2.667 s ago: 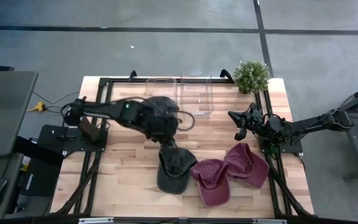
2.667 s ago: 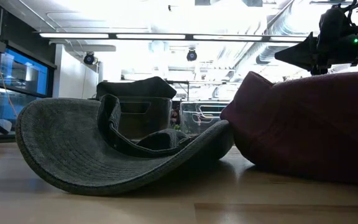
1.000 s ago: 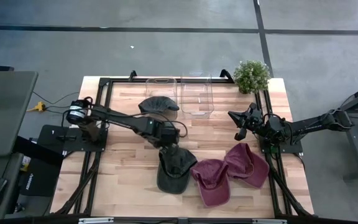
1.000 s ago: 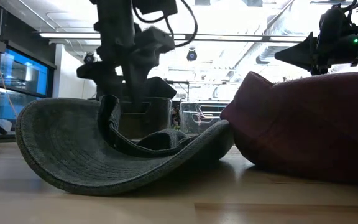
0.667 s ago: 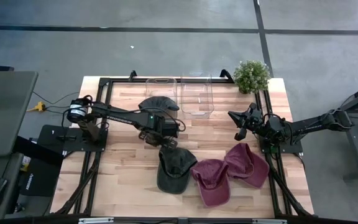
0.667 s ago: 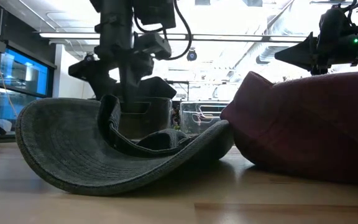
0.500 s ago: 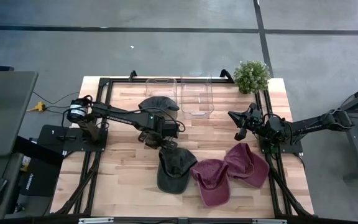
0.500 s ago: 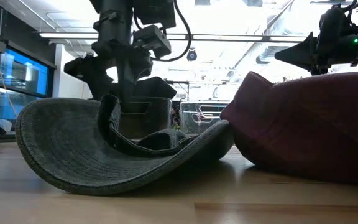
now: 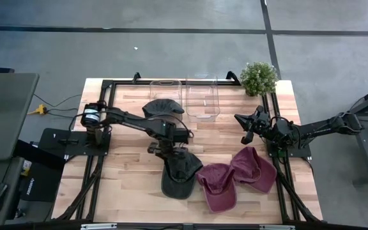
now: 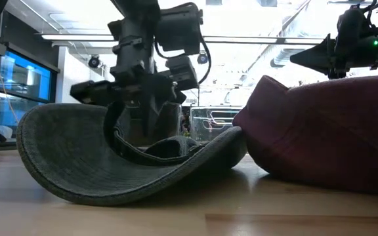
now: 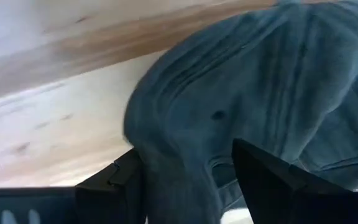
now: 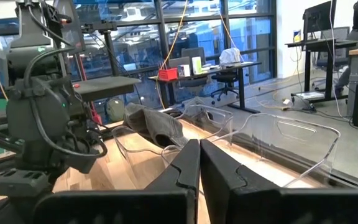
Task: Pick & Place hat
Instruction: Put the black cap into the left transparent bin
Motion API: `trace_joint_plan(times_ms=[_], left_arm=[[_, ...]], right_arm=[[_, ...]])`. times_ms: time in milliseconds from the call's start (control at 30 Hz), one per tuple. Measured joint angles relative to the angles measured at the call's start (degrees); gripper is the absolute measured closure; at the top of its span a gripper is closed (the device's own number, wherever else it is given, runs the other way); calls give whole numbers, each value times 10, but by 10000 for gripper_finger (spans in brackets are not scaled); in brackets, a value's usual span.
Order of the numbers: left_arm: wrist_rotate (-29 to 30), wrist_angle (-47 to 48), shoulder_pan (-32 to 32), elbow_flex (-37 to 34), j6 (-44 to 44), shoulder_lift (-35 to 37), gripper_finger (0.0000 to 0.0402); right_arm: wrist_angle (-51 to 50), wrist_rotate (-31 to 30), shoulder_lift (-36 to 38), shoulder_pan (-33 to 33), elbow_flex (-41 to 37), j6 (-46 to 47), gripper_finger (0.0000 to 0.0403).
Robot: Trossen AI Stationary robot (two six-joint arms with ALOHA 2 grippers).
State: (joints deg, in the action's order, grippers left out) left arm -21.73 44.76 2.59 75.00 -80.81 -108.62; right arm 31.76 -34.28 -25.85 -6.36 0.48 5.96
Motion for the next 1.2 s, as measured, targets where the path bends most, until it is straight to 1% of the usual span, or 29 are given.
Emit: trace_joint_plan(times_ms=[300, 400, 500, 567, 800, 867, 900, 1067, 1200], left_arm=[[-13, -3, 0, 0, -21, 0, 202], [-14, 6, 0, 0, -22, 0, 209], [-14, 6, 0, 0, -22, 0, 232], [-14, 6, 0, 0, -22, 0, 255], [-13, 6, 0, 0, -19, 0, 352], [-12, 6, 0, 0, -9, 0, 382], [-10, 6, 0, 0, -2, 0, 391], [4, 6, 0, 0, 26, 0, 398], [31, 7, 4, 0, 30, 0, 400]], right_arm=[[0, 0, 0, 0, 0, 0, 395], [0, 0, 0, 0, 0, 0, 395], [0, 0, 0, 0, 0, 0, 394], [0, 0, 0, 0, 0, 0, 394], [0, 0, 0, 0, 0, 0, 397], [0, 0, 0, 0, 0, 0, 396], [0, 0, 0, 0, 0, 0, 396], [0, 0, 0, 0, 0, 0, 395], [0, 0, 0, 0, 0, 0, 394]])
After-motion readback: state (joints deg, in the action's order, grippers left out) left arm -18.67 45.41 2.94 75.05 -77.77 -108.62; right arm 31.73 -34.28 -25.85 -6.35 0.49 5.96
